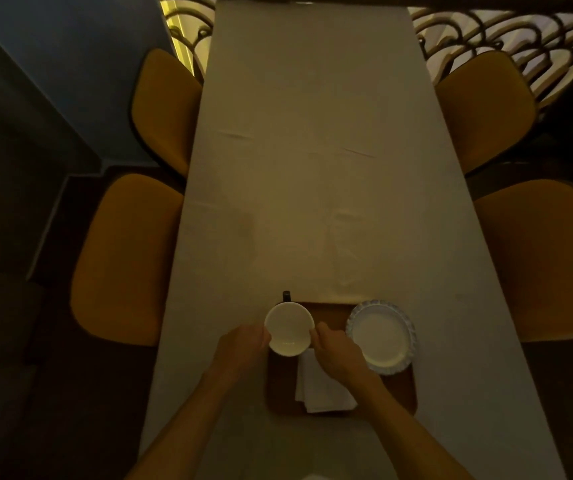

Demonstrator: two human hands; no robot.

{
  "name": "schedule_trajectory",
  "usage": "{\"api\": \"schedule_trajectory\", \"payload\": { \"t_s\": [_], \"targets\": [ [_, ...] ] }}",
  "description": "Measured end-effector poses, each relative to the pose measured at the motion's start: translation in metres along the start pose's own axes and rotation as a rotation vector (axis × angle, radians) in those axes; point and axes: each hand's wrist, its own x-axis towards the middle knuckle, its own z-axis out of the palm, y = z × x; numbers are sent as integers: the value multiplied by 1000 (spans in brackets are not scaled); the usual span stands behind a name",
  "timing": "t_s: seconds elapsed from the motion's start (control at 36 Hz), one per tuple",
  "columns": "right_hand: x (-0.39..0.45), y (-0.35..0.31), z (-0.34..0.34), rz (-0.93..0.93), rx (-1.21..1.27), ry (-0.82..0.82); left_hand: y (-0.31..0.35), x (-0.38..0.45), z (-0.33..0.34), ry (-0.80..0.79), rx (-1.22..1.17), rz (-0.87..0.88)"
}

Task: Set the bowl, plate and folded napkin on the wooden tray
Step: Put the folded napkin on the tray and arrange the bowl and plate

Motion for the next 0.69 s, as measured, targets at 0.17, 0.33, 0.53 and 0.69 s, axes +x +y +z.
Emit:
{"api": "schedule_trajectory", "payload": {
  "t_s": [0.17, 0.33, 0.53, 0.69],
  "targets": [
    [-12, 13, -8, 58, 121, 75, 13, -13, -5, 129, 22, -48],
    [-26, 49, -25, 117, 146, 137, 52, -25, -8, 195, -41, -24],
    [-39, 106, -42, 221, 148, 224, 108, -33, 25, 157, -140, 79],
    [-42, 149, -60, 271, 143, 226, 147, -29, 59, 55, -44, 200]
  ]
}}
